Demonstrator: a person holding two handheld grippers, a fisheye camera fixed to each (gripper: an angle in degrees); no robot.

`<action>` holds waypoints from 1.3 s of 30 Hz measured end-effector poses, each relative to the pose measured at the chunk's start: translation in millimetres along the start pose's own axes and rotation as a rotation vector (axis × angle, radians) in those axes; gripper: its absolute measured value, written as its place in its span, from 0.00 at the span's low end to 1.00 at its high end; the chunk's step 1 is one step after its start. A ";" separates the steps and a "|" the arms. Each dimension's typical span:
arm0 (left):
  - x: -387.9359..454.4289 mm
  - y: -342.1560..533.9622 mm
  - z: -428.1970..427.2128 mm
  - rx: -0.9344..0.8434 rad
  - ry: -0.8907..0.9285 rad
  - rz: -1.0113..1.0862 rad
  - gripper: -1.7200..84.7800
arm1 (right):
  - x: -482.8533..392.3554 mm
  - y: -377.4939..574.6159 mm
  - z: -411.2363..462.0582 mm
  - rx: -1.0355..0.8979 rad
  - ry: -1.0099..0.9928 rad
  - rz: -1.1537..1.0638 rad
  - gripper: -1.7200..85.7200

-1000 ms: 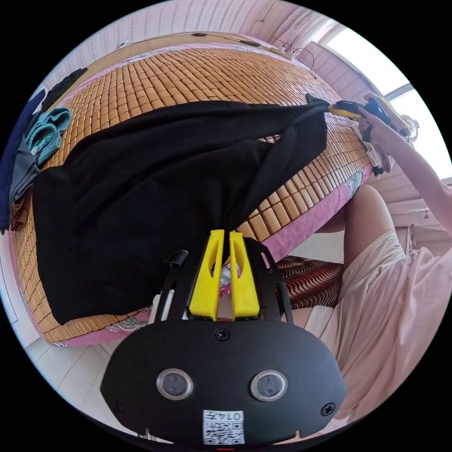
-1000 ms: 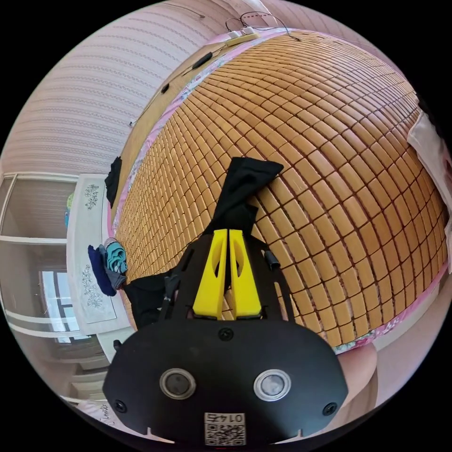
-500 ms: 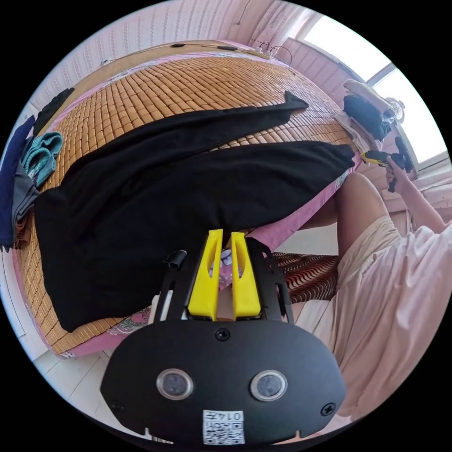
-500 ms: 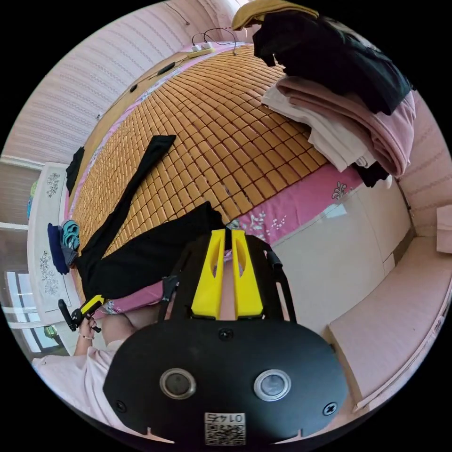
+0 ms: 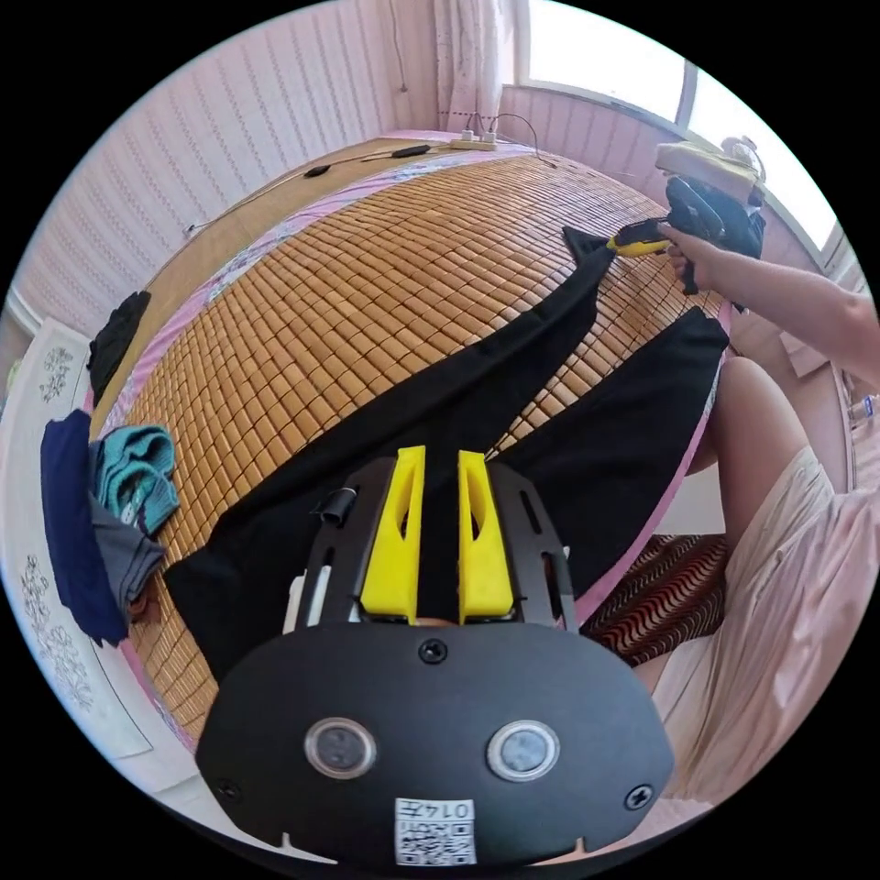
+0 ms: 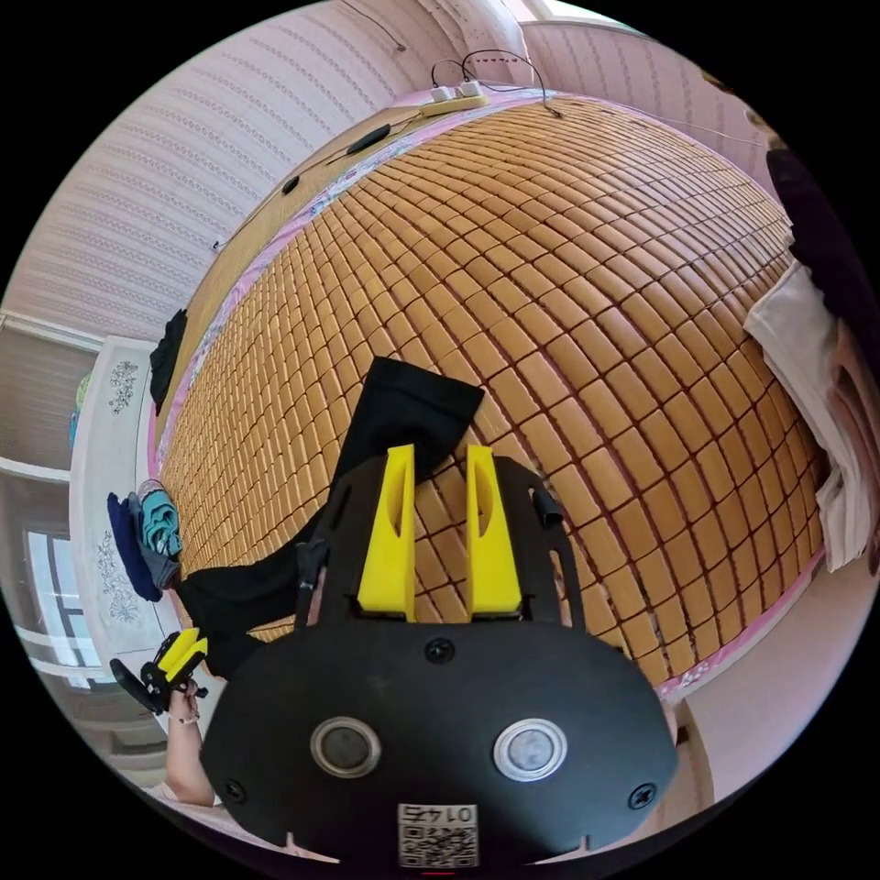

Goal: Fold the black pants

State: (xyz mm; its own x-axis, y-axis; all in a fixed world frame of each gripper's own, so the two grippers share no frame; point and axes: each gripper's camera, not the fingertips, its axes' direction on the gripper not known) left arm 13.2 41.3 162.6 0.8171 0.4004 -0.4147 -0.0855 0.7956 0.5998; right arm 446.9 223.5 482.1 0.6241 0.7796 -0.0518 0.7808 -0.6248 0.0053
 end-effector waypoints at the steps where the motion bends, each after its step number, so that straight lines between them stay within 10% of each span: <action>1: 6.9 -24.4 19.6 -0.033 0.012 0.023 0.11 | -6.1 1.0 -4.8 0.027 -0.011 -0.003 0.06; 14: -27.7 -89.1 7.0 0.060 0.170 -0.138 0.02 | -81.6 39.3 -220.5 0.131 -0.076 -0.417 0.04; 21: -107.0 -133.3 -19.3 0.082 0.212 -0.341 0.10 | -123.4 -46.6 -192.3 -0.019 0.023 -0.319 0.14; 39: -315.4 50.5 -123.8 -0.032 -0.069 -0.891 0.09 | -221.5 -77.8 -226.5 -0.199 0.356 -0.340 0.01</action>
State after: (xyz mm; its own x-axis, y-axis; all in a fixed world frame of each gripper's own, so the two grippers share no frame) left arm -319.4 11.5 239.0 0.6200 -0.4002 -0.6749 0.5825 0.8110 0.0543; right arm 254.3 109.3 719.4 0.2789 0.9248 0.2588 0.9094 -0.3409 0.2381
